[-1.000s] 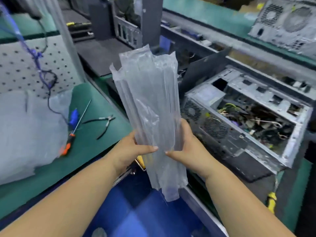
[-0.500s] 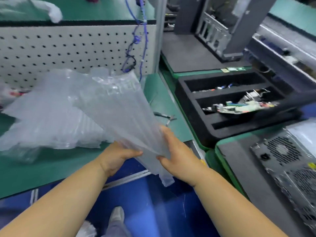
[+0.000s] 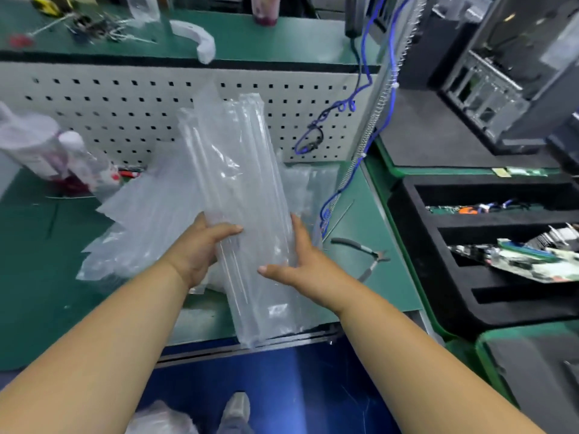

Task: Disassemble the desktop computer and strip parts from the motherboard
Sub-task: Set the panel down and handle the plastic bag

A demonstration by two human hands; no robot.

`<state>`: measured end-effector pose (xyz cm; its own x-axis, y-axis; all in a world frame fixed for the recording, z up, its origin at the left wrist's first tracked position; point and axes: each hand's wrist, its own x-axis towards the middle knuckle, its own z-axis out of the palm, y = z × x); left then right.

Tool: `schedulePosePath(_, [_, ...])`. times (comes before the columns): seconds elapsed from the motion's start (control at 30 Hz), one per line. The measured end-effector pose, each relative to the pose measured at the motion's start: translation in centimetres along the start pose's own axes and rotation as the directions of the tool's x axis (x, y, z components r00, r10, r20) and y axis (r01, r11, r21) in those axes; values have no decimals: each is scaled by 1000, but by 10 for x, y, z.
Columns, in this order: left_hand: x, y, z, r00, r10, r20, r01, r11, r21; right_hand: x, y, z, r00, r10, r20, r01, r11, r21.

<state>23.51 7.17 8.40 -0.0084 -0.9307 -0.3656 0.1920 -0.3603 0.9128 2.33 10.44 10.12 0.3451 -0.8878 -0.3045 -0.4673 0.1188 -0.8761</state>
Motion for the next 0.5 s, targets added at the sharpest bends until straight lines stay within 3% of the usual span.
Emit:
schedulePosePath(0.1, [21,10,-14,997,-42,-71,45,998,37,28,-6,12,1000,21,4,-22,990,139])
schedulePosePath(0.2, [36,23,-28,991,2,-136,19,988,156,58,-13,25,997,65,-51,-50,964,260])
schedulePosePath(0.33, [49,38,-50,989,85,-119,-27,906,422,89,-32,44,978,156,-135,-117,958,261])
schedulePosePath(0.37, [51,40,-56,983,120,-136,-26,836,549,95,-35,47,979,147,-141,-107,960,258])
schedulePosePath(0.43, [52,45,-65,945,238,-223,53,562,826,105,-39,55,987,138,-82,-118,970,211])
schedulePosePath(0.47, [51,47,-67,922,303,-241,91,435,896,109,-40,59,989,142,-34,-135,978,157])
schedulePosePath(0.5, [50,47,-68,911,341,-230,93,373,923,110,-39,61,990,141,-5,-140,986,89])
